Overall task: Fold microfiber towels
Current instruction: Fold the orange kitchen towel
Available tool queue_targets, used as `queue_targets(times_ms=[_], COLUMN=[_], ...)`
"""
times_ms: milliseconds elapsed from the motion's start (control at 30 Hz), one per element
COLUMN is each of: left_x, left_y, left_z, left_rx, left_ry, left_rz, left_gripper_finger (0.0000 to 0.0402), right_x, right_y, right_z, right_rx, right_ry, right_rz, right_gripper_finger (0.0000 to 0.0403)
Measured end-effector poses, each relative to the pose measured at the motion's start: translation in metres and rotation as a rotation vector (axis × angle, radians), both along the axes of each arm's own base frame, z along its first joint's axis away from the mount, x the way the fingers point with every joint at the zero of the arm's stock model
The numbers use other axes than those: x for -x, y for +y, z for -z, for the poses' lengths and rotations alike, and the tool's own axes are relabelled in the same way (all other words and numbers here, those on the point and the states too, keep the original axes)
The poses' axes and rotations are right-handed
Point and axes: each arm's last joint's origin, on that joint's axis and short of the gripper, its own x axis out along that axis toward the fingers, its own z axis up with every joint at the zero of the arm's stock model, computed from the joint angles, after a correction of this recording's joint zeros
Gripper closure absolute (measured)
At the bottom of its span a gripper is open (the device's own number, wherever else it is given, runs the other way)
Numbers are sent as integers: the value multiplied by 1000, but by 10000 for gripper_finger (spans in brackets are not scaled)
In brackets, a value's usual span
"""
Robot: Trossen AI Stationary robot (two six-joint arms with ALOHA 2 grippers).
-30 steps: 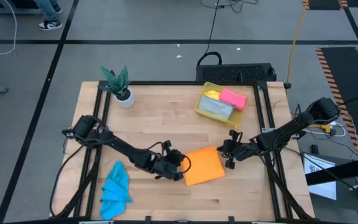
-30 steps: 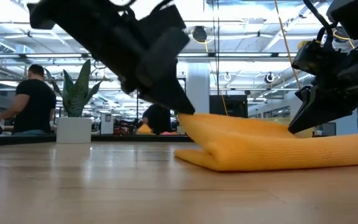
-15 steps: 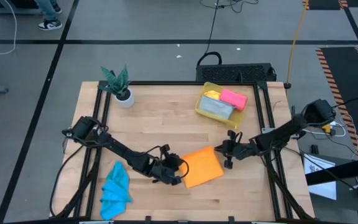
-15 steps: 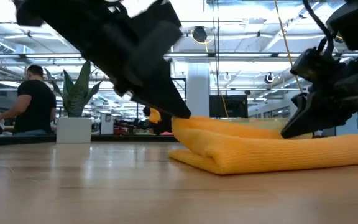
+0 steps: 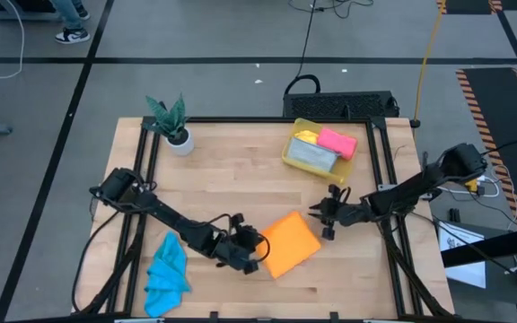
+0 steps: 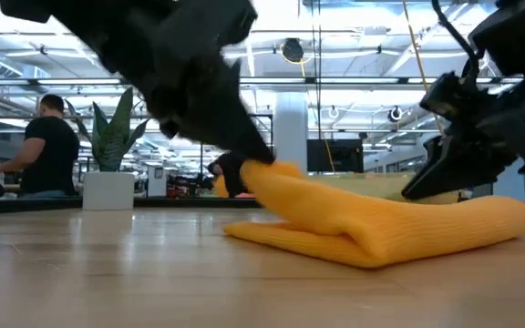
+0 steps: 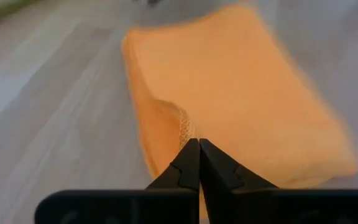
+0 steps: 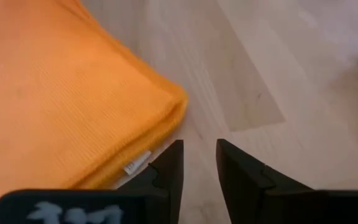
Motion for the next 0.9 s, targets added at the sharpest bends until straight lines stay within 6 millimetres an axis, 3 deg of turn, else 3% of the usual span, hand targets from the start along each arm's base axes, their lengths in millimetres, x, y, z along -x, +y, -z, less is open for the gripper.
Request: queue_targets(times_ms=[133,300,467,600,700,900], left_x=[5,6,9,18,17,4], left_y=[-1,-1,1,12,15,-3], left_z=[2,4,9,11,0,-8], left_rx=[-10,18,90,76,83,85], left_ry=[41,81,206,313,254,88], left_rz=[4,49,168,91,36,255], left_gripper_finger=[397,373,316,270,256,274], right_x=[2,0,-4,-9,-14,-22], right_y=[1,8,15,18,20,23], right_z=[-12,-26,-26,-18,-14,-5], right_rx=[15,10,-65,-90,-98,-86], right_ry=[-55,-158,-183,-182,-211,-257], right_rz=[-35,-112,-225,-262,-264,-278], right_gripper_finger=[317,324,329,330,330,330])
